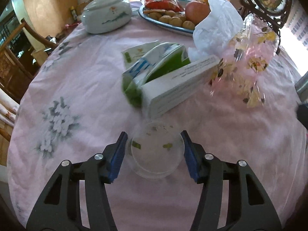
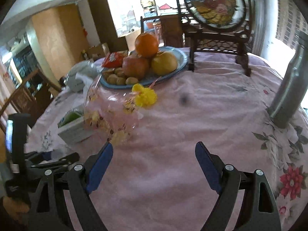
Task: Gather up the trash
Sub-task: 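Grasp the round clear plastic lid with the left tool, then grasp the floral clear plastic bag with the right tool while the left tool holds the lid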
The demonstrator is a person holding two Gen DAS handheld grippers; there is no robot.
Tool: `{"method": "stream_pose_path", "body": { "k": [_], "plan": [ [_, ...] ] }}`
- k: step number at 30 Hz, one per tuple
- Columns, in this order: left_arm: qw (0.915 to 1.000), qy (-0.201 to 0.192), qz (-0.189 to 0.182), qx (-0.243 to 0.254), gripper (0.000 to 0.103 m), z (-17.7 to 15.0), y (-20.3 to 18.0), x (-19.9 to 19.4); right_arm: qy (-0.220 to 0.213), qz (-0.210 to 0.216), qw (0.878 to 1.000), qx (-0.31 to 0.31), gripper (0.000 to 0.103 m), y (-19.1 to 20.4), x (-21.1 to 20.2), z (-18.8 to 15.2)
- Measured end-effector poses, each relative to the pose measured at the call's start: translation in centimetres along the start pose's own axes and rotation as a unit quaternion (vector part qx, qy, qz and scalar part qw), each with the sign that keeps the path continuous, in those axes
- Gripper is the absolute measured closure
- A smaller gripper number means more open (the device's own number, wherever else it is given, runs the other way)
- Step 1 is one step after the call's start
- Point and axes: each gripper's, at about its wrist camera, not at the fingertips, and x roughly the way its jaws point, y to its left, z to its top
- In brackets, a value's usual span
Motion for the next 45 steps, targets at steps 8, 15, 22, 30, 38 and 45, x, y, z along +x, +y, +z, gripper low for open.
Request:
{"method": "stream_pose_path", "body": {
  "k": [8,15,22,30,38,45],
  "plan": [
    [0.9989,-0.023,-0.041,0.007,0.047,-3.2,2.6,-4.2,0.021,-0.004,0.997,-0.076,0.017,4.3,3.5,0.4],
    [0.998,-0.027,-0.057,-0.004,0.047,-5.0,4.9,-5.7,0.013,-0.02,0.993,-0.117,0.018,7.6,6.0,1.5],
    [0.9972,-0.031,-0.067,-0.016,0.047,-5.4,5.9,-5.6,0.038,-0.014,0.996,-0.079,0.059,6.4,8.8,2.4],
    [0.9968,-0.034,-0.069,-0.02,0.047,-5.6,6.1,-6.3,0.022,-0.002,0.998,-0.057,0.093,5.7,5.8,1.5],
    [0.9971,-0.046,-0.058,-0.017,0.047,-7.2,6.1,-8.4,0.022,0.005,0.998,-0.053,0.093,5.5,1.1,-1.2],
    [0.9967,-0.065,-0.047,-0.013,0.047,-10.0,6.0,-11.4,0.017,0.019,0.999,-0.046,0.093,5.7,-4.0,-5.2]
  ]
}}
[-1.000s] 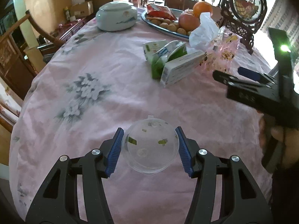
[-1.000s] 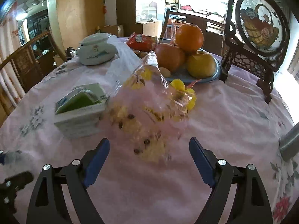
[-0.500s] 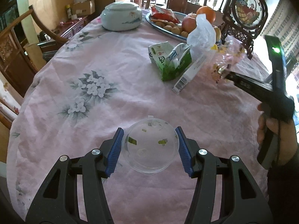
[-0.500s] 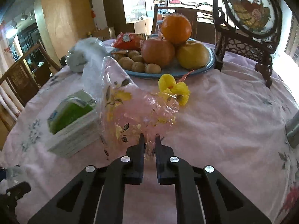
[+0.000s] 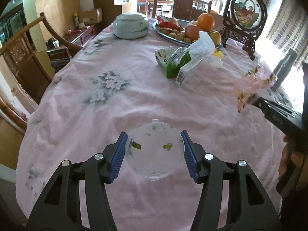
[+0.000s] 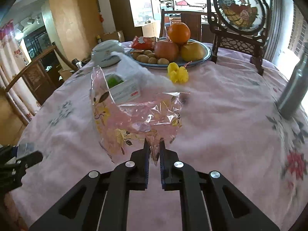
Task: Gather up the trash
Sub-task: 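Grasp the floral clear plastic bag with the right tool while the left tool holds the lid, then carry the lid and plastic bag with both tools toward the orange basket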
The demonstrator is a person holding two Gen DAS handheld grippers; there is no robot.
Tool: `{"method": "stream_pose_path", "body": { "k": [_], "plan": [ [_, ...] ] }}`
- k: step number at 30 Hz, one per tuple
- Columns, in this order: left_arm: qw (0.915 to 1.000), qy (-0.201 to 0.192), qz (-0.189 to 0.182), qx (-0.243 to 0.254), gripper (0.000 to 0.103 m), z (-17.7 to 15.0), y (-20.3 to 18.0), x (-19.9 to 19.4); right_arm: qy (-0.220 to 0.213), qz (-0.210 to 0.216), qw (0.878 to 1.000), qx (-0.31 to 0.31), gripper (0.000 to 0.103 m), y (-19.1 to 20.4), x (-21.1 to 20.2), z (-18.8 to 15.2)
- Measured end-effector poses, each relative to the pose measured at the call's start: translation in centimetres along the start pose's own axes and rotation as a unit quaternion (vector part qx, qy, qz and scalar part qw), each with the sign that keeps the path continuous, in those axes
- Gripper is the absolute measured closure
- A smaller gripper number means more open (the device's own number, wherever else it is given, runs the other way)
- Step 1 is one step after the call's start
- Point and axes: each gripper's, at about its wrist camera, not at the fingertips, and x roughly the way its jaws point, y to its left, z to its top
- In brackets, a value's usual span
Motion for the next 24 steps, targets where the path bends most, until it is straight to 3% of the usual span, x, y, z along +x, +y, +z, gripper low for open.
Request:
{"method": "stream_pose_path", "body": {
  "k": [11,24],
  "plan": [
    [0.9996,-0.023,0.015,0.0,0.047,-7.0,1.1,-5.9,0.002,0.025,0.999,-0.026,0.093,4.9,-7.0,-7.3],
    [0.9983,-0.036,0.038,-0.025,0.047,-13.9,4.7,-9.9,0.009,0.038,0.997,-0.071,0.093,12.0,-10.3,-12.9]
  ]
}}
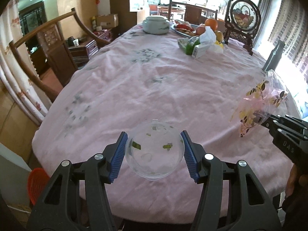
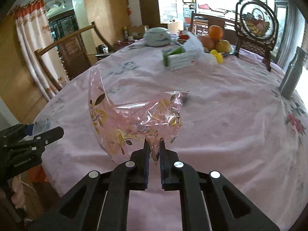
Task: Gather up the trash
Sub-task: 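Carry the lid and plastic bag with both tools toward the orange basket, then lower the lid and bag over the basket and open both tools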
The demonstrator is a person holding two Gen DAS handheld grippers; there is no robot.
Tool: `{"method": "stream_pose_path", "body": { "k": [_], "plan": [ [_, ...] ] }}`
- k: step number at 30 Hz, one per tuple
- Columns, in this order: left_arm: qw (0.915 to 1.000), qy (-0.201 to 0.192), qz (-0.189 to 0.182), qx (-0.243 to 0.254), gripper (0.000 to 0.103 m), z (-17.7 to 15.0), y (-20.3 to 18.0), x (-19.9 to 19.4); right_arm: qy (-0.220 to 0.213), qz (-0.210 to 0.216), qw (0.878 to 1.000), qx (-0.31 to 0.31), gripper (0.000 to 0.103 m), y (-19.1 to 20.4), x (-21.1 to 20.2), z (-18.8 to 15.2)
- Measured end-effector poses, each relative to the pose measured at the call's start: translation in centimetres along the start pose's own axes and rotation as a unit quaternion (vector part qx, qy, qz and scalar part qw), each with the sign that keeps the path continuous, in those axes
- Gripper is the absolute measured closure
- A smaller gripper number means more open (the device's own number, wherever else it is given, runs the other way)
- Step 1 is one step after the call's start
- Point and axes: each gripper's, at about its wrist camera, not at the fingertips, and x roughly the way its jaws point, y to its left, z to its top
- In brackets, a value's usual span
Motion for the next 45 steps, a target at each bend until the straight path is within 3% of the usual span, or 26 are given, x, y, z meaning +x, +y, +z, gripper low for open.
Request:
{"method": "stream_pose_path", "body": {
  "k": [19,32,38,45],
  "plan": [
    [0.9964,-0.025,0.035,-0.073,0.047,-4.1,8.7,-4.5,0.002,0.051,0.995,-0.08,0.093,11.5,-1.0,-1.0],
    [0.9892,-0.031,0.066,-0.127,0.047,-6.8,14.4,-6.7,0.011,0.102,0.982,-0.156,0.093,19.6,-0.9,-1.5],
    [0.9815,-0.034,0.089,-0.166,0.047,-8.9,18.6,-8.0,0.021,0.139,0.968,-0.206,0.093,25.7,-0.1,-1.8],
    [0.9597,-0.032,0.141,-0.241,0.047,-13.0,26.2,-9.5,0.039,0.184,0.946,-0.263,0.093,34.3,1.5,-2.6]
  ]
}}
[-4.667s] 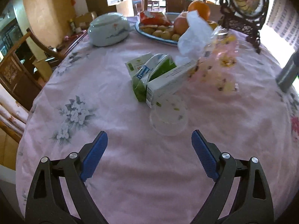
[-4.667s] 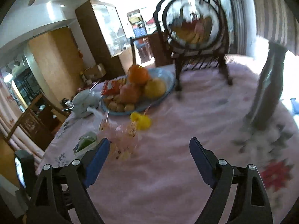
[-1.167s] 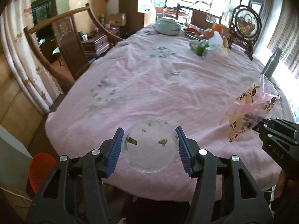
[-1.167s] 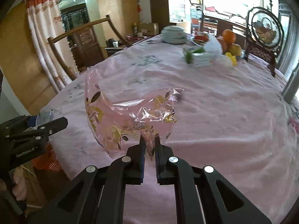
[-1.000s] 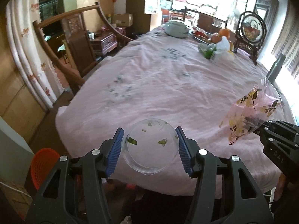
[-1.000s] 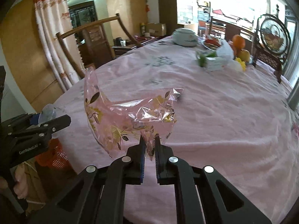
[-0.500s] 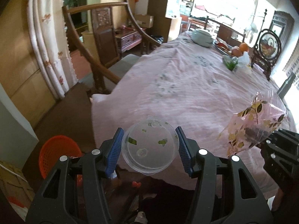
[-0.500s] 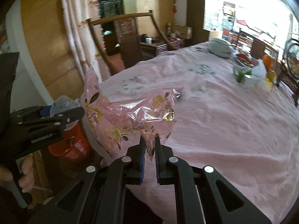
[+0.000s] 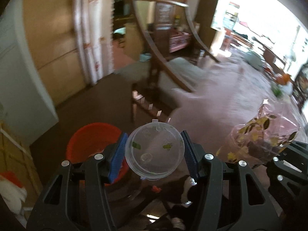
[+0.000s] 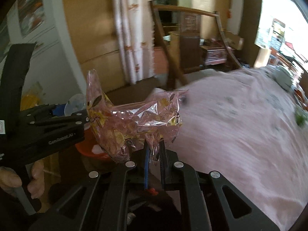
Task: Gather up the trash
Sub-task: 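Lower the lid and bag over the basket and open both tools, then bring both open tools back over the table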
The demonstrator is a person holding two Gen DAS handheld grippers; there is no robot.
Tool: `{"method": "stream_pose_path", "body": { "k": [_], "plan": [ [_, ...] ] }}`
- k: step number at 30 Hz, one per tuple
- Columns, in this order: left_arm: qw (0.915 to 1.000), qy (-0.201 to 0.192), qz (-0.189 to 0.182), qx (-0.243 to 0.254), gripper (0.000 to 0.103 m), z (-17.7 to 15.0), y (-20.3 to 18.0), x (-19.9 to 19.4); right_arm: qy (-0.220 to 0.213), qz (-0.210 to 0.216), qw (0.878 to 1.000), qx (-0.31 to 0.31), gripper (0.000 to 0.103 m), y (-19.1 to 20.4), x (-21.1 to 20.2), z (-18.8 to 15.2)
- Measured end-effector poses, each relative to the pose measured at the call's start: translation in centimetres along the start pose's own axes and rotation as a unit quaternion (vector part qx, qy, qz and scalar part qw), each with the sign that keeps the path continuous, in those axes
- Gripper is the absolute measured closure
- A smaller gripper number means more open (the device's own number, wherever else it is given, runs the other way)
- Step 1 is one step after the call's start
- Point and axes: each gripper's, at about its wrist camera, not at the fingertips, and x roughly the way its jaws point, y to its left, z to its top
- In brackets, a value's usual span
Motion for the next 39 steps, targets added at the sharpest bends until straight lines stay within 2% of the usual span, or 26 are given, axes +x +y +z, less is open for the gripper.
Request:
{"method": "stream_pose_path", "body": {
  "k": [6,12,17,21,25,27,28,30,32,39],
  "plan": [
    [0.996,0.022,0.056,-0.066,0.047,-1.2,8.1,2.3,0.036,0.04,0.997,-0.05,0.093,5.7,4.9,2.0],
    [0.985,0.09,0.094,-0.113,0.047,-3.8,14.5,7.6,0.089,0.074,0.99,-0.081,0.093,10.6,11.9,3.0],
    [0.974,0.146,0.114,-0.13,0.047,-5.4,17.4,12.4,0.14,0.085,0.983,-0.078,0.093,12.9,18.1,2.6],
    [0.9683,0.168,0.13,-0.132,0.047,-5.8,18.3,15.0,0.174,0.086,0.979,-0.066,0.093,13.0,21.6,2.1],
    [0.9677,0.17,0.133,-0.13,0.047,-5.4,18.5,15.9,0.195,0.089,0.975,-0.063,0.093,12.7,23.5,1.4],
    [0.9677,0.17,0.137,-0.126,0.046,-5.0,18.1,16.2,0.204,0.093,0.973,-0.059,0.088,12.8,24.3,0.8],
    [0.9675,0.174,0.137,-0.123,0.043,-4.9,18.0,16.3,0.206,0.096,0.972,-0.058,0.088,12.7,24.7,0.8],
    [0.9672,0.174,0.141,-0.119,0.03,-4.7,17.7,16.6,0.205,0.097,0.972,-0.053,0.069,12.5,24.8,0.9],
    [0.9682,0.167,0.145,-0.117,0.023,-4.5,17.7,16.3,0.202,0.104,0.973,-0.048,0.067,12.3,24.7,0.8],
    [0.968,0.157,0.151,-0.125,0.02,-3.8,17.9,15.4,0.198,0.121,0.971,-0.052,0.065,11.8,24.6,1.4]
  ]
}}
